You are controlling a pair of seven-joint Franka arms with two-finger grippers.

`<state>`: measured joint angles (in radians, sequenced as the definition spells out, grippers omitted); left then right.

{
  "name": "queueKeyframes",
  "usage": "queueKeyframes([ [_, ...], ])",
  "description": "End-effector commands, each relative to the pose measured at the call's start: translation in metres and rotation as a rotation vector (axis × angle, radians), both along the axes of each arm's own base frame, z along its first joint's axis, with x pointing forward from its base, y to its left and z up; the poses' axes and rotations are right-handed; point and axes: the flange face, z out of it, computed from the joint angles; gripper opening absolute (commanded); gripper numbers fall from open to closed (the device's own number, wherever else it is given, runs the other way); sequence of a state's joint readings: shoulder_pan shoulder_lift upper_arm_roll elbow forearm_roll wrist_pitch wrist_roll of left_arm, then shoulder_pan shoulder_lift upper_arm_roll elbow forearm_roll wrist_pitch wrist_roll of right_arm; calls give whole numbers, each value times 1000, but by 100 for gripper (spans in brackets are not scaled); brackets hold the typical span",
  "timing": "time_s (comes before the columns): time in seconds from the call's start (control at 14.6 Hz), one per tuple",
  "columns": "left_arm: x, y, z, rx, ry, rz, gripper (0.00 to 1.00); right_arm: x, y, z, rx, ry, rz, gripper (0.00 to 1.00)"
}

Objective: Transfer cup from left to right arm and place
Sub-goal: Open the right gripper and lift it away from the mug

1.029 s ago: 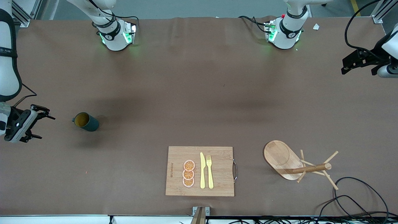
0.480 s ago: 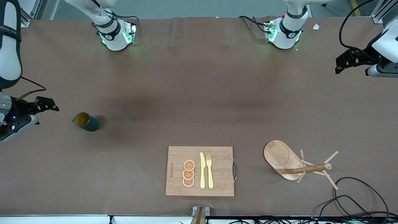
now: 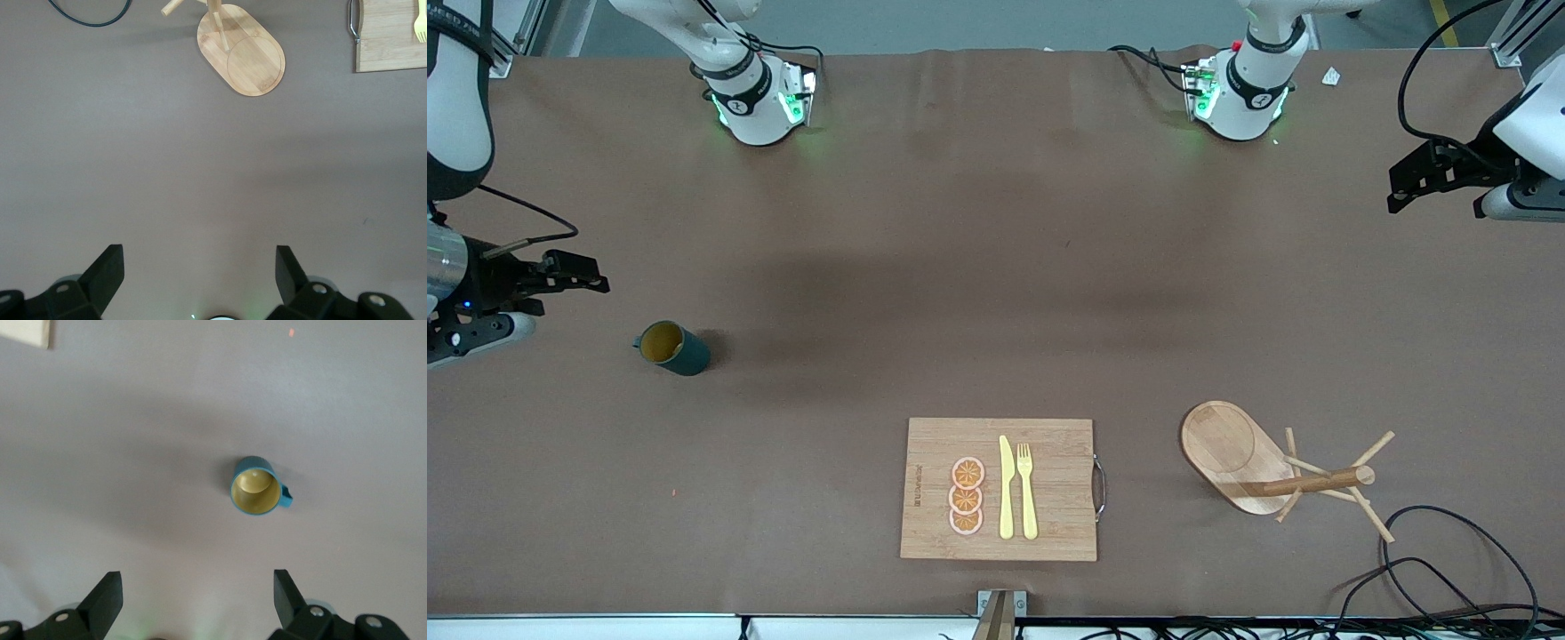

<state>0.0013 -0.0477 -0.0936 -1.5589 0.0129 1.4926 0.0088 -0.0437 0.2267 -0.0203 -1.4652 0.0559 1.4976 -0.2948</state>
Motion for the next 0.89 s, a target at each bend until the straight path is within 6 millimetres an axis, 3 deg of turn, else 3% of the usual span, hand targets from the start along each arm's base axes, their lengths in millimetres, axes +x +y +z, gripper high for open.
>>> queueKeyframes([
  [0.0, -6, 2, 5, -14, -16, 4, 100, -17, 1, 27, -46, -8, -131, 100],
  [0.62, -7, 0, 7, -14, -20, 0, 100, -68, 2, 88, -72, 5, -295, 100],
  [0.82, -7, -11, 7, -12, -21, 14, 100, -87, 1, 102, -70, -4, -298, 100],
])
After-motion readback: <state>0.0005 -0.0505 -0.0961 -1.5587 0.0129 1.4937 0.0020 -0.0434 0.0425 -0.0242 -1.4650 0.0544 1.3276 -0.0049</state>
